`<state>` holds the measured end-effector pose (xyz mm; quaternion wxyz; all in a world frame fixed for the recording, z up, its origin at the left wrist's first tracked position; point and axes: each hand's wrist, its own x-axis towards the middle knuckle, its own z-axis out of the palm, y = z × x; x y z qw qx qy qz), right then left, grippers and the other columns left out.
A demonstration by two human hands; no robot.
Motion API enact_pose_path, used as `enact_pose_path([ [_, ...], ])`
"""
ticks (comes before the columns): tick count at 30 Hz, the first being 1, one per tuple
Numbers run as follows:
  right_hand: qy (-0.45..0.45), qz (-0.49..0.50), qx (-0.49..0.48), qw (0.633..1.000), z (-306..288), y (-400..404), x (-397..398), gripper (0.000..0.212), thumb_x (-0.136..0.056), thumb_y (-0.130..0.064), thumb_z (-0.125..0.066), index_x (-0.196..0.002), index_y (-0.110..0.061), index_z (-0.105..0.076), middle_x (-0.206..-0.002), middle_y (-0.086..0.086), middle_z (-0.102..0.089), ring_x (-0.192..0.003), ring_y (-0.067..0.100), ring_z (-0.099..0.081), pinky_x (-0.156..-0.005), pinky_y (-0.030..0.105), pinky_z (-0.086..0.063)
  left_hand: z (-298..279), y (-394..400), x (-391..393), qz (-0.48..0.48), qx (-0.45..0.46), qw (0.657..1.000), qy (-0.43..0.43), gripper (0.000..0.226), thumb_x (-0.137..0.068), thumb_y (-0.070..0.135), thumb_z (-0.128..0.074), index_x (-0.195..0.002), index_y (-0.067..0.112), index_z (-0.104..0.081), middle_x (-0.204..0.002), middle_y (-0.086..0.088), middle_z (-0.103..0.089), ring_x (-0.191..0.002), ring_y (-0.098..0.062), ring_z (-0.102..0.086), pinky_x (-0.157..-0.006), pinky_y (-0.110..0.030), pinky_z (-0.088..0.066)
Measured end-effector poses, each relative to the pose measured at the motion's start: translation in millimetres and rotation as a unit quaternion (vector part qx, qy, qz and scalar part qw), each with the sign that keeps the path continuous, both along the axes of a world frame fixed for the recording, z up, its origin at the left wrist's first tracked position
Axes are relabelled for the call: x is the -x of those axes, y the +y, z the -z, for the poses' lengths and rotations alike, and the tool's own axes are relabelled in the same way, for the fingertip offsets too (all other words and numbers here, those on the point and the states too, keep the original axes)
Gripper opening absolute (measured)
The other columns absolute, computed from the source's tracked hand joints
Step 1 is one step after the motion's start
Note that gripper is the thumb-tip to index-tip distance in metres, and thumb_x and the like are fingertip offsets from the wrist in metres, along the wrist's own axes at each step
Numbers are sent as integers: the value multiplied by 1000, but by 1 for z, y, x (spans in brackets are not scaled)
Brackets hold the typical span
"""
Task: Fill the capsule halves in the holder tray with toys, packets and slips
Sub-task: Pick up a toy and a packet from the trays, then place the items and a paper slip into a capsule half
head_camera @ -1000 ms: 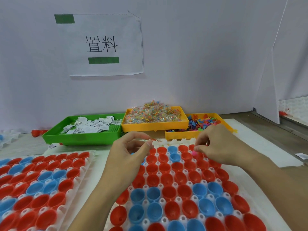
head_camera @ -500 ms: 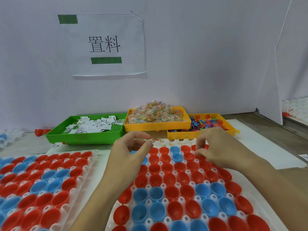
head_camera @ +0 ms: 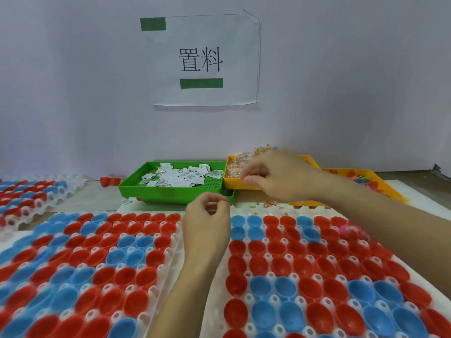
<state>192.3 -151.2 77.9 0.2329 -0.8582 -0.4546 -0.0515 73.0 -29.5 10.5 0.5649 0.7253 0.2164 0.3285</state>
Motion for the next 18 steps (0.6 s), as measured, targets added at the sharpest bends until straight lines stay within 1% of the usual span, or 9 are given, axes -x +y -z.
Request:
enact_pose_path([
  [2, 1, -13, 4, 1000, 0, 46, -10, 18, -96, -26, -62, -109, -22, -74, -106, -8, -73, -92, 4, -63, -76, 14, -45, 0, 4, -1, -13, 13, 1000, -7, 18, -92, 15, -59, -80, 25, -69, -79, 10, -68, -73, 7, -60, -59, -12, -39],
  [3, 3, -9, 4, 1000, 1, 67, -15, 19, -97, -23, -61, -110, -19, -74, -109, -2, -73, -96, 9, -63, -80, 19, -47, 0, 4, -1, -15, 19, 1000, -8, 18, -92, 15, -59, -80, 25, -68, -79, 10, -68, -72, 6, -60, -60, -13, -39],
  [6, 14, 15, 10, 1000, 8, 116, -31, 20, -96, -14, -60, -111, -11, -72, -115, 11, -69, -110, 22, -61, -96, 34, -50, 0, 5, -1, -13, 17, 1000, -7, 18, -92, 14, -59, -80, 24, -68, -78, 9, -67, -73, 9, -58, -56, -9, -39],
  [9, 19, 44, 49, 998, 24, 144, -45, 22, -94, -8, -62, -114, -5, -69, -121, 17, -63, -112, 28, -61, -96, 37, -51, 3, 6, -1, -11, 13, 1000, -7, 18, -91, 12, -58, -80, 22, -68, -77, 8, -67, -75, 12, -57, -55, -5, -41],
  [12, 19, 64, 92, 994, 37, 160, -54, 30, -91, -3, -63, -118, 8, -65, -120, 26, -65, -115, 36, -60, -96, 45, -52, 3, 8, -2, -12, 14, 1000, -6, 18, -91, 12, -58, -80, 24, -67, -77, 9, -66, -77, 10, -57, -56, -7, -42],
  [13, 19, 64, 98, 993, 39, 163, -56, 30, -91, -5, -65, -118, 8, -66, -121, 26, -66, -116, 35, -60, -95, 44, -52, 3, 9, -3, -14, 11, 1000, -6, 18, -91, 12, -58, -80, 24, -66, -77, 9, -66, -77, 10, -57, -56, -8, -42],
  [15, 26, 62, 90, 994, 39, 166, -59, 27, -90, -10, -71, -114, 1, -70, -121, 19, -67, -115, 29, -61, -89, 32, -52, 3, 9, -3, -18, 7, 1000, -5, 18, -90, 12, -57, -80, 25, -65, -77, 9, -66, -79, 10, -57, -57, -8, -43],
  [16, 31, 62, 81, 994, 38, 166, -60, 26, -88, -12, -75, -113, -4, -71, -120, 15, -67, -113, 26, -60, -83, 28, -49, 3, 9, -3, -18, 7, 1000, -3, 18, -91, 12, -57, -81, 26, -65, -78, 9, -65, -80, 11, -56, -57, -8, -43],
  [18, 44, 59, 57, 996, 38, 164, -61, 27, -84, -16, -80, -109, -8, -72, -116, 11, -67, -109, 22, -59, -77, 24, -42, 3, 9, -2, -15, 8, 1000, -2, 18, -91, 12, -58, -81, 26, -64, -79, 10, -65, -79, 13, -56, -57, -6, -43],
])
